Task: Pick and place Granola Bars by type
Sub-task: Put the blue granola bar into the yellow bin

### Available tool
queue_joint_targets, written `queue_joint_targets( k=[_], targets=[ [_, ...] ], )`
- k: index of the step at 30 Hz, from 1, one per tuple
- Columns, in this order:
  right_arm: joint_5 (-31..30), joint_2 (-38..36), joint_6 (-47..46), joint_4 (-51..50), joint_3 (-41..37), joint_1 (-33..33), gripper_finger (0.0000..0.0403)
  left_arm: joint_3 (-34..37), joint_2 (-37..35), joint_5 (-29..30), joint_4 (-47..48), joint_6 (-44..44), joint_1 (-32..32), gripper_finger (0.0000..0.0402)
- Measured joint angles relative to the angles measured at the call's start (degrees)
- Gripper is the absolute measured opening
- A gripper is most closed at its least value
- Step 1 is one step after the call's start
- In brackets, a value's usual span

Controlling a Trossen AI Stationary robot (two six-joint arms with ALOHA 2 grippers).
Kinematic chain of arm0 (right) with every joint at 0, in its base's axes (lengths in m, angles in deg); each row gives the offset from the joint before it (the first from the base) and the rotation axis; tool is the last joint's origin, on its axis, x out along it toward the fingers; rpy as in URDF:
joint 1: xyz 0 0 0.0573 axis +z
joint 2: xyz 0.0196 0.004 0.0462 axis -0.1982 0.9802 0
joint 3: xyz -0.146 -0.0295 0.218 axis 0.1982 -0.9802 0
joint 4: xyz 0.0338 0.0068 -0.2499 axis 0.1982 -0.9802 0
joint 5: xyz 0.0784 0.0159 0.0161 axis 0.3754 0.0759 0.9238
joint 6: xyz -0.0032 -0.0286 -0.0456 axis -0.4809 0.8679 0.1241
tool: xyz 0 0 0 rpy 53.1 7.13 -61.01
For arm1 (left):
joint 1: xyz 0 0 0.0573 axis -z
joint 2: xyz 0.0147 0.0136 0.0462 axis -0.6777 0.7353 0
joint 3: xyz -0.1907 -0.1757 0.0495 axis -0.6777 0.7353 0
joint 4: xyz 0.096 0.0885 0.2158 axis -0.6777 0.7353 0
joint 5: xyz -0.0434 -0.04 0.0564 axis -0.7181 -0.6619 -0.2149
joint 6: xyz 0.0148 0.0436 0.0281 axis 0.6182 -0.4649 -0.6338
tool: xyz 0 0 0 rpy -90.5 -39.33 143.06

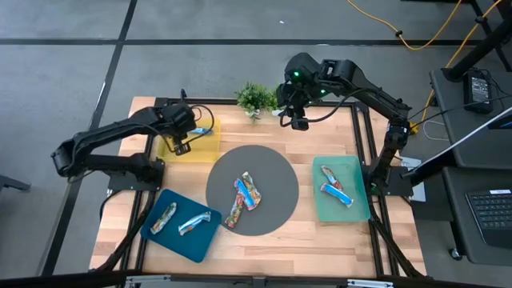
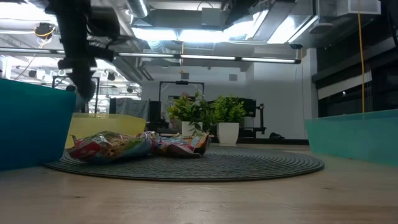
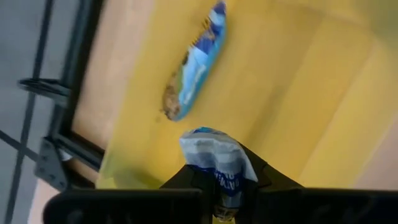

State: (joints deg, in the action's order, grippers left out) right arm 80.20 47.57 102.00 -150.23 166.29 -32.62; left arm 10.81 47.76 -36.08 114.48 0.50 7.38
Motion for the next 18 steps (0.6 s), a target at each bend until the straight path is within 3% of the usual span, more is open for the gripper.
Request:
queue_joint_targets(
  k=[7, 18],
  targets=[
    [0.02, 0.0, 0.0, 0.01, 0.0, 0.0, 0.0137, 1.99, 7.3, -0.32, -1.74, -2.47, -0.59, 0.0026],
    [0.06, 0.02, -0.22, 0.01, 0.0, 0.0, 0.0137, 1.99, 14.37, -1.69, -5.12, -4.87, -0.59, 0.0083]
  ],
)
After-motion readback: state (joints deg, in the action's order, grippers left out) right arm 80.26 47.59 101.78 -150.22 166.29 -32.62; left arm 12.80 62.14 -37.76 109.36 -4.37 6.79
